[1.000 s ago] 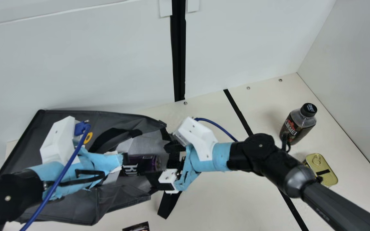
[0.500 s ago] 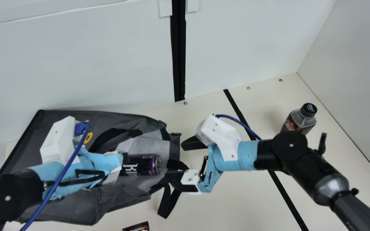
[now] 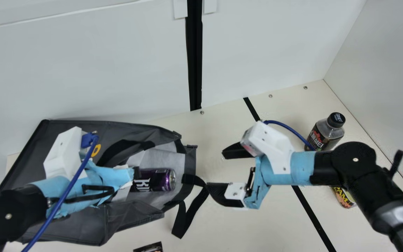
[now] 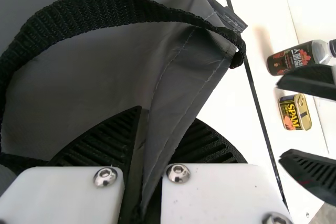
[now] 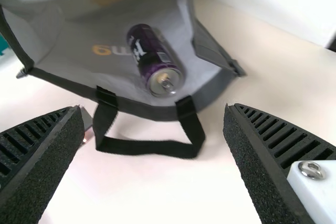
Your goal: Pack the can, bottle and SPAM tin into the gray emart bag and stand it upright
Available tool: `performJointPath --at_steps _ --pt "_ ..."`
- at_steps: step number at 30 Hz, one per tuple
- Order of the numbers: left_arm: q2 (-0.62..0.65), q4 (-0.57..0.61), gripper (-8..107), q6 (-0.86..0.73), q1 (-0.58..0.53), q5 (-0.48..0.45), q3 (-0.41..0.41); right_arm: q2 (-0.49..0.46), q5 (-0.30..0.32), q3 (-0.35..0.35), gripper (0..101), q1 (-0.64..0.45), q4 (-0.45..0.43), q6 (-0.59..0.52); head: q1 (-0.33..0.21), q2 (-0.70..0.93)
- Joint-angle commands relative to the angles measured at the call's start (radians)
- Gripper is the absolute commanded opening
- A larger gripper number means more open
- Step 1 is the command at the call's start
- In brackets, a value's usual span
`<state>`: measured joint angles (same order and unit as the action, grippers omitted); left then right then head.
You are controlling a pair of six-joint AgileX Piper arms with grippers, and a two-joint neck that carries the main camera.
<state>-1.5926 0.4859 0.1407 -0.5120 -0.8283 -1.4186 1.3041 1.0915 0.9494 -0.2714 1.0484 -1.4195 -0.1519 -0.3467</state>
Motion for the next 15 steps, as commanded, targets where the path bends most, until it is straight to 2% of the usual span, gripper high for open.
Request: performJointPath --at_steps 1,8,15 --pt "0.000 0.000 -8 0.000 0.000 0.000 0.000 -0.014 0.003 0.002 95 -0.031 -0.009 0.008 -0.023 -0.002" --pt "0.000 0.000 -8 0.000 0.000 0.000 0.000 -0.072 0.010 0.008 95 -0.107 -0.050 0.051 -0.023 -0.002" --pt "0.000 0.000 -8 0.000 0.000 0.000 0.000 -0.136 -0.035 0.012 95 -0.172 -0.118 0.139 -0.023 -0.002"
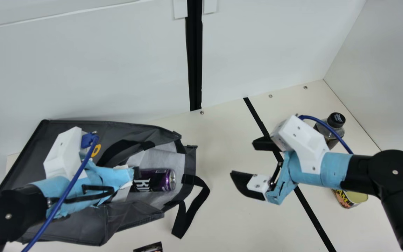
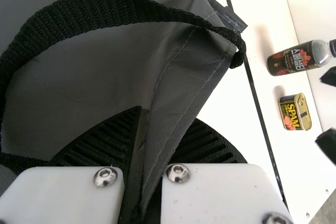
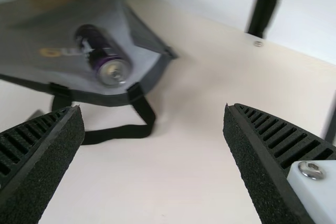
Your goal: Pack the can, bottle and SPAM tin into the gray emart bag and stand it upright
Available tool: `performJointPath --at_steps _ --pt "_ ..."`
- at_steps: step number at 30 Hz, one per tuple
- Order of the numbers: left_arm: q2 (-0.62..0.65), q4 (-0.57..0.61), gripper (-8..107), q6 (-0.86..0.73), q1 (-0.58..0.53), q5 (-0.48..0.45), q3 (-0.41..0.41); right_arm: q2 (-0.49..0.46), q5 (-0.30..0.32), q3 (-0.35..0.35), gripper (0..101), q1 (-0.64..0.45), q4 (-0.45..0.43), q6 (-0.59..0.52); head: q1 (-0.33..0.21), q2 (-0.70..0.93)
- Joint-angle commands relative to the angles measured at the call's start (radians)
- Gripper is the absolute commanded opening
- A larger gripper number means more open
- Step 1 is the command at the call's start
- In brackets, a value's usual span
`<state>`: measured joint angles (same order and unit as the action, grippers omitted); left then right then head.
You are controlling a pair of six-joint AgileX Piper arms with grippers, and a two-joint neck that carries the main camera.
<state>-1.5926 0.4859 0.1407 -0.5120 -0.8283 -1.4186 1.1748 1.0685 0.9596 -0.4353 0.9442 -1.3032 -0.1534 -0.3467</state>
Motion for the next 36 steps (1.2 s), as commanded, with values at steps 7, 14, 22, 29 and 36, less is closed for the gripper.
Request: performJointPath --at_steps 7,14,22,29,36 --pt "0.000 0.000 -8 0.000 0.000 0.000 0.000 -0.055 -0.055 0.017 95 -0.070 -0.084 0.124 -0.021 -0.002" --pt "0.000 0.000 -8 0.000 0.000 0.000 0.000 -0.086 -0.100 0.048 95 -0.133 -0.165 0.238 -0.021 -0.002" --pt "0.000 0.000 -8 0.000 0.000 0.000 0.000 -0.117 -0.160 0.085 95 -0.182 -0.309 0.417 -0.021 -0.002" --pt "0.000 0.000 -8 0.000 0.000 0.000 0.000 -0.137 -0.176 0.132 95 -0.206 -0.447 0.593 -0.021 -0.002" --pt "0.000 0.000 -8 0.000 0.000 0.000 0.000 -0.161 -0.141 0.191 95 -0.214 -0.600 0.774 -0.021 -0.002"
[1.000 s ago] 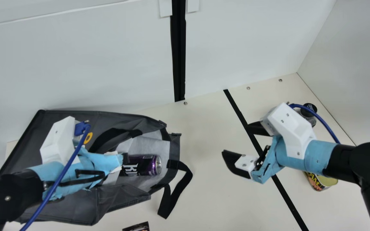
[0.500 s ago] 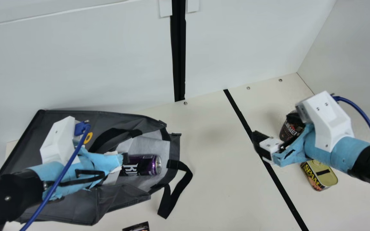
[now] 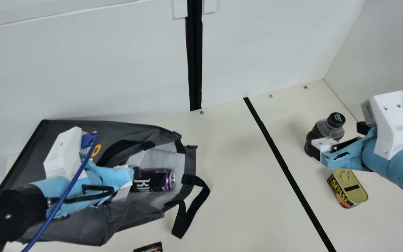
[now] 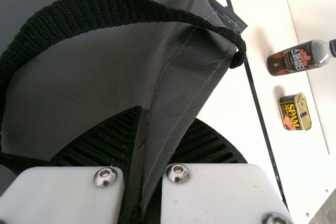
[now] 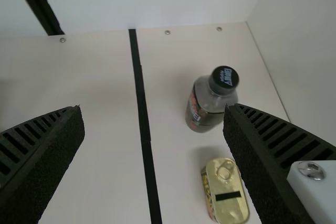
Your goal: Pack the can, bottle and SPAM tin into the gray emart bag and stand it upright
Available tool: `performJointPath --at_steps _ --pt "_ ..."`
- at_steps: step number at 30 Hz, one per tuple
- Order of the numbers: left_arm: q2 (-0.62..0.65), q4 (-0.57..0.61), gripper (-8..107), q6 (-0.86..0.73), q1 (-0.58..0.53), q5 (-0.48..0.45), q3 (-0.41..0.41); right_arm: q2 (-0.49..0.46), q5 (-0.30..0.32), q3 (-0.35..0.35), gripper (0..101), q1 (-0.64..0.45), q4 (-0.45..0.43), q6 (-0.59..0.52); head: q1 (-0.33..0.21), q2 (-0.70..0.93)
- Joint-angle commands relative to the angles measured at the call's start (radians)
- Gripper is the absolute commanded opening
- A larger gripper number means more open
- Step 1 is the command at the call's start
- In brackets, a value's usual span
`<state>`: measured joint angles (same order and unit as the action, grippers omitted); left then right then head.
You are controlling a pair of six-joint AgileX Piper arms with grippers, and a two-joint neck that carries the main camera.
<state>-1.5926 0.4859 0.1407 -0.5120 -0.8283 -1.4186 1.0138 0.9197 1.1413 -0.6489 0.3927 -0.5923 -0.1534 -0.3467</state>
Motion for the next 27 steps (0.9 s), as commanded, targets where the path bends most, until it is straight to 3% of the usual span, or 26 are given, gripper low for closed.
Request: performJointPath --at_steps 1,11,20,27 --pt "0.000 0.000 -8 0.000 0.000 0.000 0.000 -0.003 0.018 0.020 95 0.001 -0.070 0.090 -0.021 -0.002" --pt "0.000 0.000 -8 0.000 0.000 0.000 0.000 -0.010 0.162 0.156 95 0.042 -0.239 0.325 -0.021 -0.002" --pt "0.000 0.000 -8 0.000 0.000 0.000 0.000 -0.003 0.293 0.279 95 0.110 -0.354 0.469 -0.021 -0.002" --pt "0.000 0.000 -8 0.000 0.000 0.000 0.000 -0.010 0.300 0.278 95 0.161 -0.407 0.532 -0.021 -0.002"
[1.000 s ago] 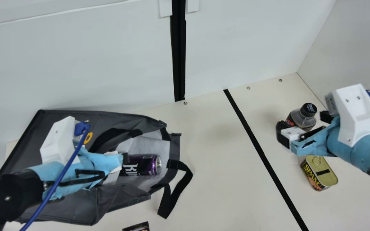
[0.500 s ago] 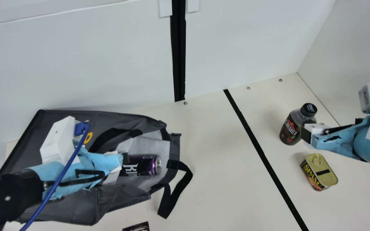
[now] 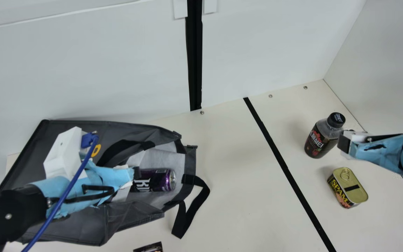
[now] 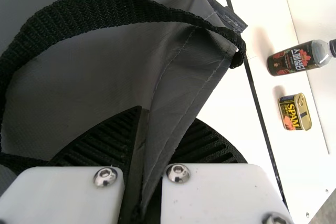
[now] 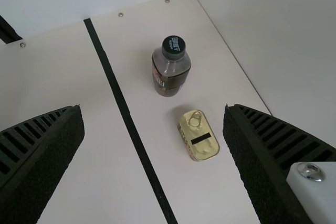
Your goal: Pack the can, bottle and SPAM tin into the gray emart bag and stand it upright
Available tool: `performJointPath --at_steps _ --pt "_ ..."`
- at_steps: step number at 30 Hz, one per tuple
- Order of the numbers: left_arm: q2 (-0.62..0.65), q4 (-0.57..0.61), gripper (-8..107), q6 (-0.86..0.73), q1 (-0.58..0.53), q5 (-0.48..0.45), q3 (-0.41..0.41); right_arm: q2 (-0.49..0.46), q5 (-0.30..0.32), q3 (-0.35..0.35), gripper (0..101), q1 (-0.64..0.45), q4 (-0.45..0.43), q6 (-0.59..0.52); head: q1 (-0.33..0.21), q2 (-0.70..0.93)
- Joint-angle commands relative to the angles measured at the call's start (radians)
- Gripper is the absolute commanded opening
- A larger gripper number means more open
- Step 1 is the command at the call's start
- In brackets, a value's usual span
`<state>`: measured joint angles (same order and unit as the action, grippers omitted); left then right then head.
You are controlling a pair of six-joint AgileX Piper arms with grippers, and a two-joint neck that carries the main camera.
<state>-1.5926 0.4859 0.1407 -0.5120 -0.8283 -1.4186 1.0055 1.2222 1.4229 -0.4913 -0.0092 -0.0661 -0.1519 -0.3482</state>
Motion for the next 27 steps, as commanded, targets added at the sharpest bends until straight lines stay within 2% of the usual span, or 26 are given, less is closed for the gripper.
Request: performJointPath --at_steps 1,27 --pt "0.000 0.000 -8 0.000 0.000 0.000 0.000 -0.005 -0.002 -0.006 95 0.011 -0.011 0.013 -0.023 -0.001" --pt "0.000 0.000 -8 0.000 0.000 0.000 0.000 -0.026 -0.002 -0.027 95 0.068 -0.042 0.045 -0.023 -0.001"
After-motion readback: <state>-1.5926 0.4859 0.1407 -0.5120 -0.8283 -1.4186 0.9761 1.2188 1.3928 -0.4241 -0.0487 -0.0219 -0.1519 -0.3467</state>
